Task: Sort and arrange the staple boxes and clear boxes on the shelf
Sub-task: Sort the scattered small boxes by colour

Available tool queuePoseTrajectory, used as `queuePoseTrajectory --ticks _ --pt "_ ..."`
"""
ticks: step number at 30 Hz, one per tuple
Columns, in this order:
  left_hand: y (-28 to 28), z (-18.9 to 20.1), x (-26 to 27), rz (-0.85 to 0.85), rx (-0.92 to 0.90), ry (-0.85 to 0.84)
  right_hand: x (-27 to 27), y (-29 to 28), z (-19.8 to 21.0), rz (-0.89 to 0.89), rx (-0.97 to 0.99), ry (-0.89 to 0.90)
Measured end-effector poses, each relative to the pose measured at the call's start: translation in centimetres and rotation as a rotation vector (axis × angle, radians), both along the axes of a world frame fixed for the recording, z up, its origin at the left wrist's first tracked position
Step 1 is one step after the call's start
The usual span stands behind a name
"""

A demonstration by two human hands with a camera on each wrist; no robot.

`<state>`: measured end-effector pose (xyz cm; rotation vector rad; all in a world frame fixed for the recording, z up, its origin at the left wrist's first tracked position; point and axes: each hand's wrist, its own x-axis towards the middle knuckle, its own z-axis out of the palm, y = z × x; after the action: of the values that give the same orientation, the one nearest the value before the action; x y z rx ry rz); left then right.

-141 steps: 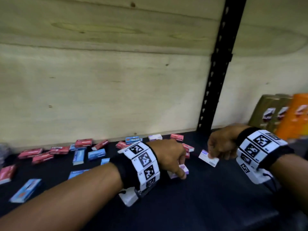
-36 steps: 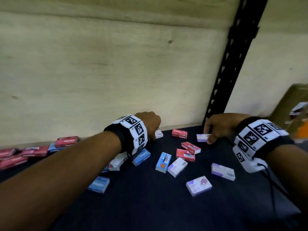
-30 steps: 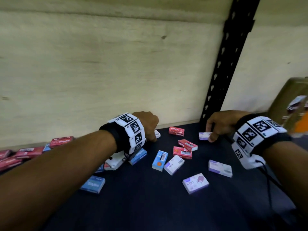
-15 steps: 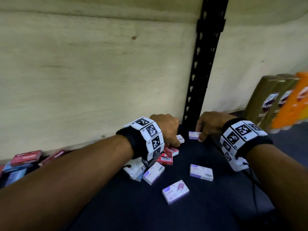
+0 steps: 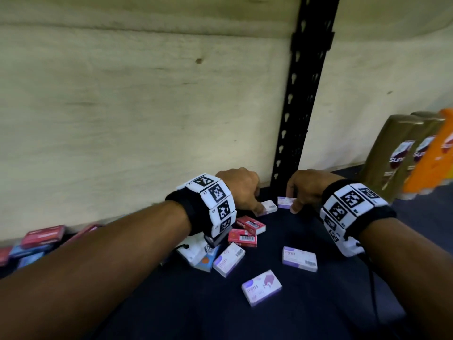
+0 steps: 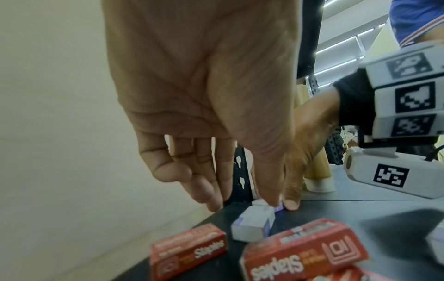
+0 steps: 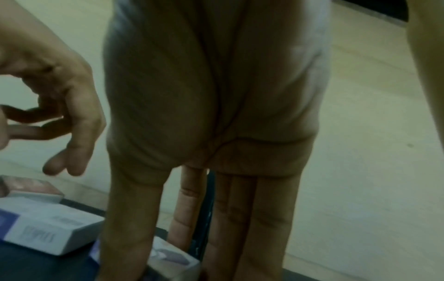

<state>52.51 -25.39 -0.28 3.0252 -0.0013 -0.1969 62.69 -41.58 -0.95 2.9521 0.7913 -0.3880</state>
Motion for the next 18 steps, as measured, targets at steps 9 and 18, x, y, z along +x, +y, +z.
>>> queuePoseTrajectory --ticks 9,18 --pt "4.0 4.0 -9.2 0.029 0.051 0.083 -4.9 0.0 2.5 0.123 0.068 -0.105" --pt "6.4 5.8 -23.3 0.154 0.093 0.119 -15.8 3.9 4.3 0.43 0.105 -0.009"
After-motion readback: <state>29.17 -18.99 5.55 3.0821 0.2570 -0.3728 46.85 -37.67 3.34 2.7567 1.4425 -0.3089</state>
